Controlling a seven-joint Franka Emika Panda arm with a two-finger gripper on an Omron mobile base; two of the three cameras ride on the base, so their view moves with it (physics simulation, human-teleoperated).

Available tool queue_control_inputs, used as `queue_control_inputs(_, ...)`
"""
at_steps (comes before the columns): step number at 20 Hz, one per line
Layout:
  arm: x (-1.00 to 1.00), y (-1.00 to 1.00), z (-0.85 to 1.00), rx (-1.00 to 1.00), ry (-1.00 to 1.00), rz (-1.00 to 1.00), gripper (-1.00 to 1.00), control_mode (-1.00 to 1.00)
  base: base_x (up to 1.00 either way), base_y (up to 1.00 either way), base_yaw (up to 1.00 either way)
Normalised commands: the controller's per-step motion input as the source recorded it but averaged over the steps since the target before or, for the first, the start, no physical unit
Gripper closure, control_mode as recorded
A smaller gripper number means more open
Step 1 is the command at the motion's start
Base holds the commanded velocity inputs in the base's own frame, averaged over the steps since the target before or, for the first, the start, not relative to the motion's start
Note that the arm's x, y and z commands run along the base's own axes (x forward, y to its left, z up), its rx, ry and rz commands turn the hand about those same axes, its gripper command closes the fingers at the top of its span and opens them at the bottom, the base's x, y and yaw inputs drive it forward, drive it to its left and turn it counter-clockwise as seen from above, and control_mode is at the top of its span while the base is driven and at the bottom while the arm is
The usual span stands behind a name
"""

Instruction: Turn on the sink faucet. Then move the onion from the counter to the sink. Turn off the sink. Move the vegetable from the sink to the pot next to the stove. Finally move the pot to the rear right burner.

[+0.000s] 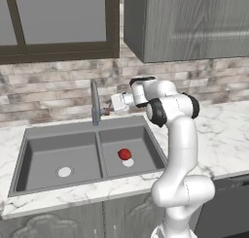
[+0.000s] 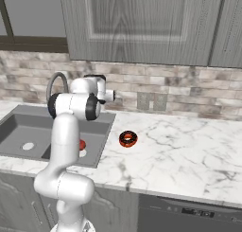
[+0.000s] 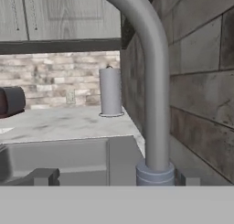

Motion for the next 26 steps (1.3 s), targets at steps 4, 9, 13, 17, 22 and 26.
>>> queue_control_inputs(4,0.37,-0.04,0.00,0.03,0.00,0.00,-1.00,-1.00,0.00,0.00,0.00)
queue_control_inputs(9,0.61,-0.18,0.00,0.05,0.00,0.00,-1.00,-1.00,0.00,0.00,0.00)
queue_control_inputs(13,0.43,-0.28,-0.01,0.04,0.00,0.00,-1.00,-1.00,0.00,0.00,0.00)
queue_control_inputs(17,0.02,-0.28,-0.03,0.02,0.00,0.00,-1.00,-1.00,0.00,0.00,0.00)
queue_control_inputs(22,-0.07,-0.31,0.00,0.02,-0.02,0.00,-1.00,-1.00,0.00,0.00,0.00)
queue_control_inputs(26,-0.40,-0.21,0.12,0.00,-0.08,-0.01,-1.00,-1.00,0.00,0.00,0.00)
